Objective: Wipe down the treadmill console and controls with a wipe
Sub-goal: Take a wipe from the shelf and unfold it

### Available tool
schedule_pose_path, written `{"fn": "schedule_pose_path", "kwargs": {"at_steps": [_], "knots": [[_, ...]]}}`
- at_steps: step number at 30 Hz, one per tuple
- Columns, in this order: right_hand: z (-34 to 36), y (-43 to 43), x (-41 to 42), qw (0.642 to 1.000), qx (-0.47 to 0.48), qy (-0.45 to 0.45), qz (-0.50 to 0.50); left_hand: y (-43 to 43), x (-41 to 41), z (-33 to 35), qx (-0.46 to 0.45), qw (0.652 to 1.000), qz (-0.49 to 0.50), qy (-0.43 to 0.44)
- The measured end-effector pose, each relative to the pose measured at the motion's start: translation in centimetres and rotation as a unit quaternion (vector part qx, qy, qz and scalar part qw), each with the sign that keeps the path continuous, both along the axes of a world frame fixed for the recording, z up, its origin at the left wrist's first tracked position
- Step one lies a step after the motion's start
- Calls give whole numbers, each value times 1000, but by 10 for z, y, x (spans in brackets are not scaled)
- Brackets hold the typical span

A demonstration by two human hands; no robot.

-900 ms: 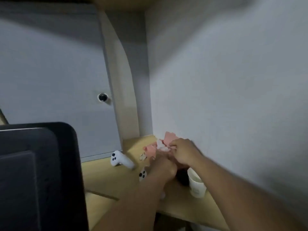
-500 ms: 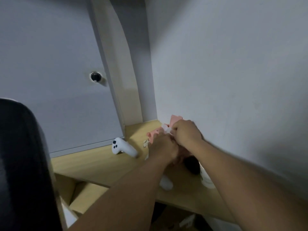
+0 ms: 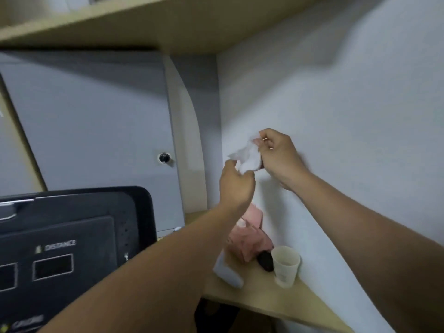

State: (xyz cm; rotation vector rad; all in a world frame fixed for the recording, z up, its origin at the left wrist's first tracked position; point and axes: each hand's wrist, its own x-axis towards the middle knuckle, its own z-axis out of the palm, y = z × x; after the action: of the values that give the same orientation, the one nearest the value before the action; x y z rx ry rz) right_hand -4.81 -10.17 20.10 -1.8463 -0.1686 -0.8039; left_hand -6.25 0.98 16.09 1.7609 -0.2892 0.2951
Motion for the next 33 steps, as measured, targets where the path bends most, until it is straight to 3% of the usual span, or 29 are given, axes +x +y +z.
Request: {"fn": "schedule_pose_path", "kwargs": {"at_steps": [4,6,10,15,20,22,25,27,30,33], "knots": [[35,20,-54,998,-4,-9,57,32,-57,54,-151,978,-144,27],[49,38,-83,996,-10,-12,87,56,-83,69,-171,971,-165,22],[67,83,-128,987,-1,-22,159,117,-115,79,-150,980,-127,-40],[73,138,-157,941,16,74,330,207,-151,87,-177,978,-104,-44],[66,212,-173,915,31,83,393,293,-186,88,-187,982,-5,-36],[62,247,-178,886,108,111,437,328,-200,86,-201,978,26,-45],[55,303,-185,806,278,189,487,380,-218,83,-216,971,62,-87],[49,335,-190,824,295,202,440,412,-230,83,-236,960,105,-105],[41,367,-199,893,162,180,380,451,-244,81,-211,950,186,-135],[35,389,-213,901,-9,171,399,479,-265,75,-30,944,255,-207]]}}
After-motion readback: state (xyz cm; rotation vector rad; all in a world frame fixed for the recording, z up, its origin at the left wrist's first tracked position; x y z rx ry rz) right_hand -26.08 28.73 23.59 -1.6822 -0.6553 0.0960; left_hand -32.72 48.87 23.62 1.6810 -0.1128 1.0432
